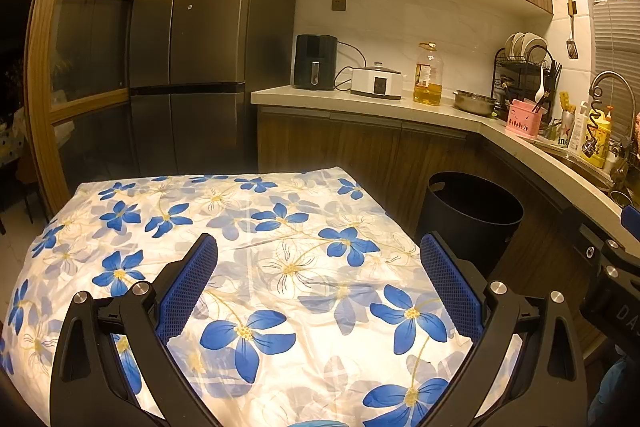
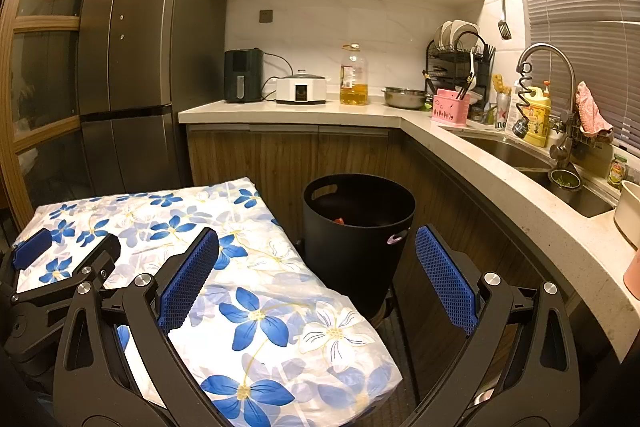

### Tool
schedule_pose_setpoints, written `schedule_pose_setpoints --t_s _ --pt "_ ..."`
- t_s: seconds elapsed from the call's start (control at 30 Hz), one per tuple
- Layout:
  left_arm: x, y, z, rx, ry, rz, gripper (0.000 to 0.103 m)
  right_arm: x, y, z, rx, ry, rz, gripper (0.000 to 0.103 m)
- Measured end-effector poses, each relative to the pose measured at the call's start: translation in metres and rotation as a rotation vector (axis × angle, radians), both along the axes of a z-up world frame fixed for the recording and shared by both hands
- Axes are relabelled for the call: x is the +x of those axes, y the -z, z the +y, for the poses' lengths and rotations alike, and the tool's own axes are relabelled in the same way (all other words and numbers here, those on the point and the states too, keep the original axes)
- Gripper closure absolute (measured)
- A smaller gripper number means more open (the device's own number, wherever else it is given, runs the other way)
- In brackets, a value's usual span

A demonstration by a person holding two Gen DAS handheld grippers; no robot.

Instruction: Collect trash

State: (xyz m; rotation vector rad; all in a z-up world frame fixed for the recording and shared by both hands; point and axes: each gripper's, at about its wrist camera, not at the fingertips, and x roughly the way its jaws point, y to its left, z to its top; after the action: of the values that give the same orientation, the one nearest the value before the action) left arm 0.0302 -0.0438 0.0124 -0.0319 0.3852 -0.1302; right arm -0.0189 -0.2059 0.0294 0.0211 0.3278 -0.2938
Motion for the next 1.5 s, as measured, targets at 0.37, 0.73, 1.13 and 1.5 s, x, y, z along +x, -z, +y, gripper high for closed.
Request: schedule_pose_setpoints --t_s 0.37,0.73,1.13,1.5 --pt "-0.0003 0.0006 0.0 0.001 -0.001 -0.001 0.006 0.0001 0.0002 -0.0001 0.001 0.0 0.0 0.005" --pt "-0.0004 0.0002 -0.0001 0.002 -0.003 -0.003 0.006 0.0016 0.001 0.0007 0.002 -0.001 0.0 0.005" --pt "-0.0001 -0.0029 -0.0024 0.001 0.004 -0.002 0.006 0.0025 0.0021 0.0015 0.003 -0.001 0.0 0.005" --pt "-0.0008 -0.0009 -0.0076 0.042 -0.01 0.007 0.024 0.0041 0.0041 0.003 0.01 -0.007 0.0 0.005"
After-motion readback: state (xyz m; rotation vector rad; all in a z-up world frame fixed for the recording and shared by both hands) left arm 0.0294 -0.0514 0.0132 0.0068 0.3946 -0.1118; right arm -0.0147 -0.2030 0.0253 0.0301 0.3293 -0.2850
